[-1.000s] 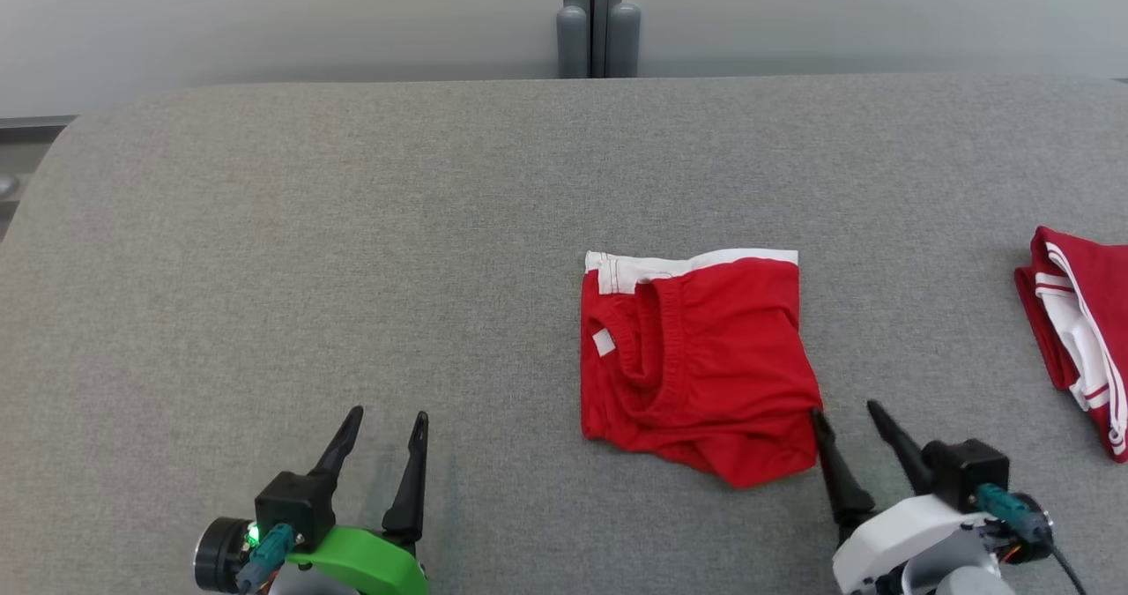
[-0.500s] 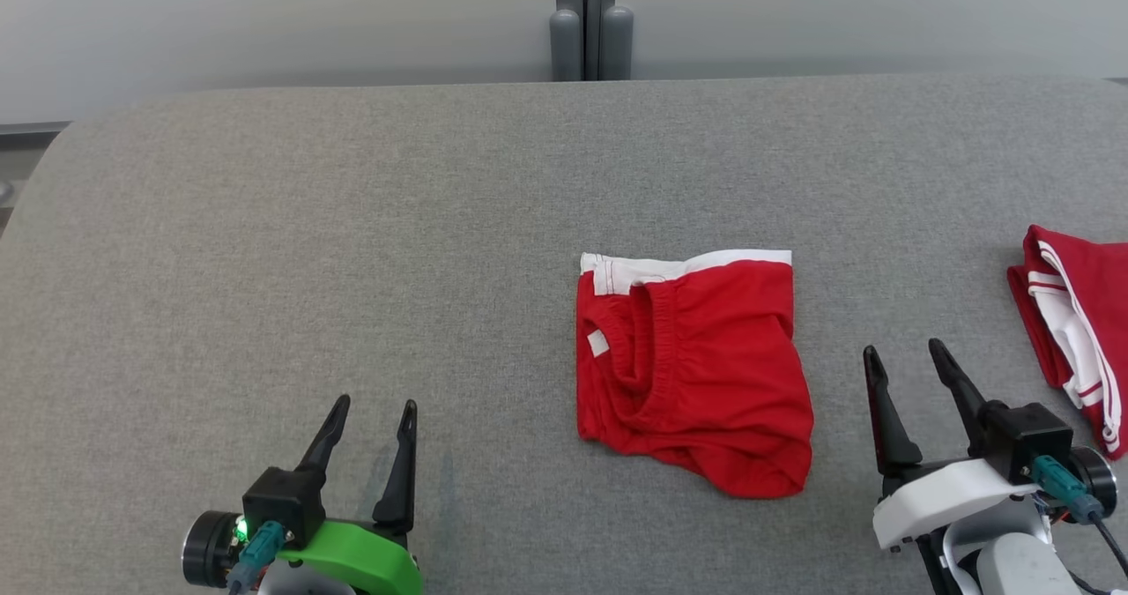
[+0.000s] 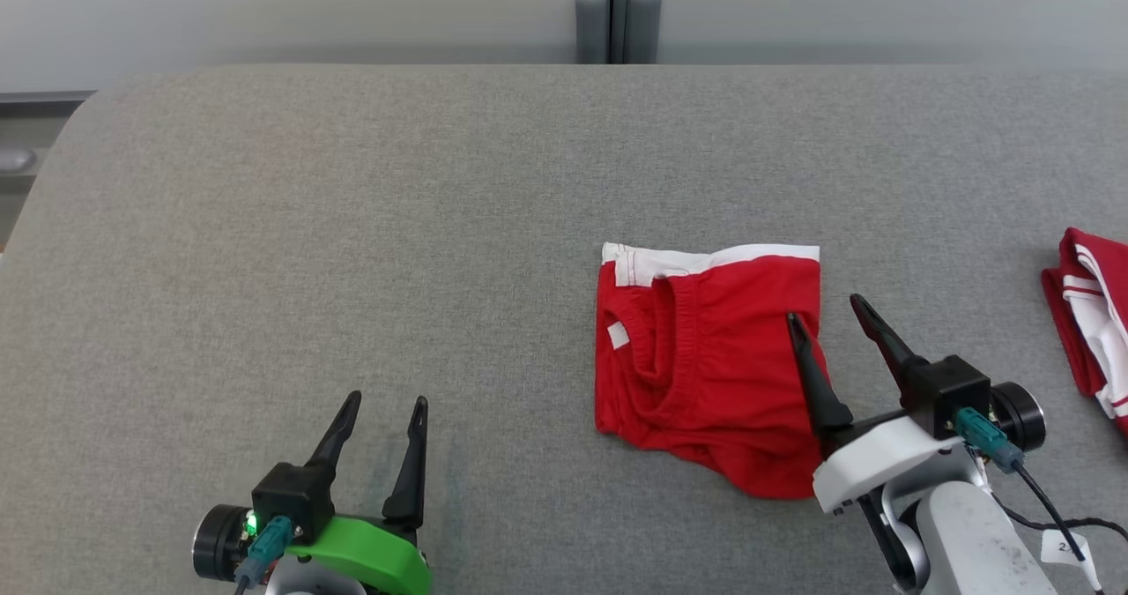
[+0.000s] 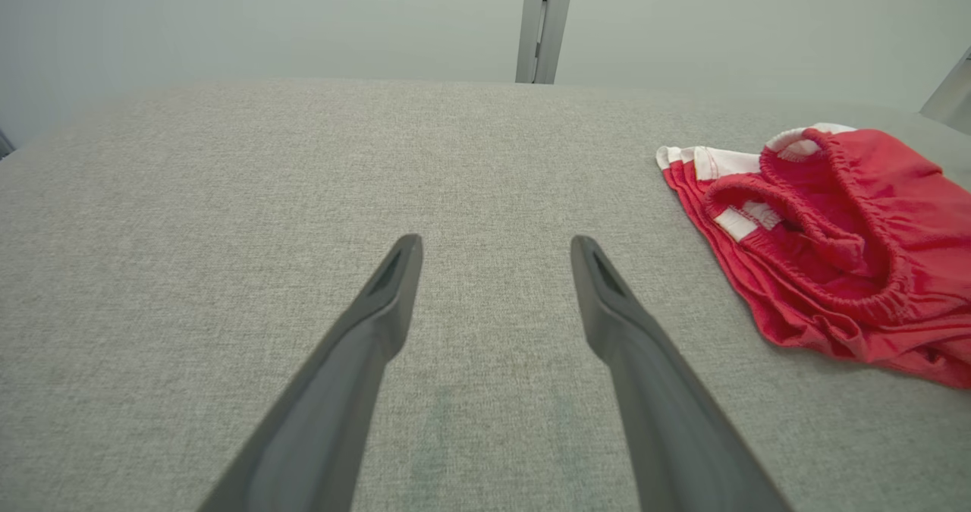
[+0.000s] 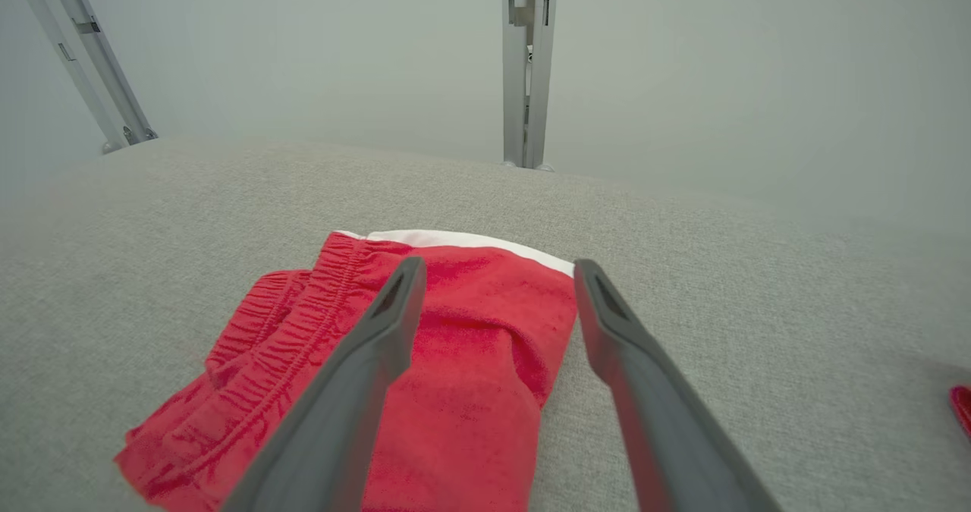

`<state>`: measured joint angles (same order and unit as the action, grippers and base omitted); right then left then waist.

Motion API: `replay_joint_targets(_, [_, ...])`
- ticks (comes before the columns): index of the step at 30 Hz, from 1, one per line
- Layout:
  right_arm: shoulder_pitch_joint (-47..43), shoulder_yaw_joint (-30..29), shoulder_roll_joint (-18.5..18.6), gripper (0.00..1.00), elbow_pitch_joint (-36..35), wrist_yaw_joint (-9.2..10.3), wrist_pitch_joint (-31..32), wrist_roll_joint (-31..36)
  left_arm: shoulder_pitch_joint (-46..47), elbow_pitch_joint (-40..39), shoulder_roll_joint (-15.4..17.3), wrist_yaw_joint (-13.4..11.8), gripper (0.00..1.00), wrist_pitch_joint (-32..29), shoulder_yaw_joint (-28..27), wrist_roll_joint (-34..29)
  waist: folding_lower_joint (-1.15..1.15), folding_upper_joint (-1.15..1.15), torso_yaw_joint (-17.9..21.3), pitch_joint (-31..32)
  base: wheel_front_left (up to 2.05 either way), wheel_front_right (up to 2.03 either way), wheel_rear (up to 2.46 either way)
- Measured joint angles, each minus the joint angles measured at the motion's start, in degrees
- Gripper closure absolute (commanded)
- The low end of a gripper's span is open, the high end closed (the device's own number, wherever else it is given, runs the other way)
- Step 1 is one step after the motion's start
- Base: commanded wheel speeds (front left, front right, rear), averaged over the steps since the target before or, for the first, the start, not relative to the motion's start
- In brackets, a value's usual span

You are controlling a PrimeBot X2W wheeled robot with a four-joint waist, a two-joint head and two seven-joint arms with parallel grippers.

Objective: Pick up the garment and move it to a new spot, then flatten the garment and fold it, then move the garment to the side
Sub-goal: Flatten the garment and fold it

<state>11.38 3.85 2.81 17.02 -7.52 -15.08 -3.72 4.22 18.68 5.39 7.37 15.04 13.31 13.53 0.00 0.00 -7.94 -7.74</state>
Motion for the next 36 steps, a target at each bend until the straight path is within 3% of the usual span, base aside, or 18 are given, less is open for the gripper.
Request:
replay_joint_targets(5, [3.61,1.99,-0.09,0.00,1.43,0.00,0.00,0.87,0.70,-0.07,0.57,0.00,0.00,0.00,0.63,0.76,0.00,0.00,-1.18,-1.46,0.00,0.00,0.00])
replay_joint_targets(6, [4.44,1.94,-0.09,0.13,2.03,0.00,0.00,0.92,1.04,-0.07,0.70,0.00,0.00,0.00,0.80,1.01,0.00,0.00,-1.43,-1.87,0.00,0.00,0.00])
replay_joint_targets(7, [5.12,1.85,-0.03,0.65,2.71,0.00,0.00,0.89,1.43,-0.13,0.79,0.00,0.00,0.00,1.02,1.15,0.00,0.00,-1.66,-2.22,0.00,0.00,0.00])
replay_joint_targets(8, [5.90,1.78,-0.01,0.94,3.85,0.00,0.00,0.68,1.91,-0.25,0.88,0.00,0.00,0.00,1.34,1.34,0.00,0.00,-1.96,-2.67,0.00,0.00,0.00])
replay_joint_targets(9, [6.64,1.75,-0.02,1.00,4.80,0.00,0.00,0.67,2.36,-0.35,0.92,0.00,0.00,0.00,1.57,1.54,0.00,0.00,-2.29,-3.13,0.00,0.00,0.00])
replay_joint_targets(20, [9.78,-1.25,-0.09,1.00,11.36,0.00,0.00,2.58,5.79,-0.81,2.01,0.00,0.00,0.00,5.00,4.35,0.00,0.00,-6.85,-7.85,0.00,0.00,0.00])
replay_joint_targets(30, [9.05,-6.59,-0.02,1.00,8.32,0.00,-0.09,9.88,8.54,-1.89,3.14,0.01,0.00,0.00,7.20,7.60,0.00,0.00,-10.00,-12.50,0.00,0.00,0.00])
replay_joint_targets(36, [9.00,-8.47,-0.20,1.00,7.87,-0.03,-0.53,10.26,9.50,-2.37,3.66,0.01,0.00,0.00,7.71,7.94,0.00,0.00,-10.62,-14.39,0.00,0.00,0.00])
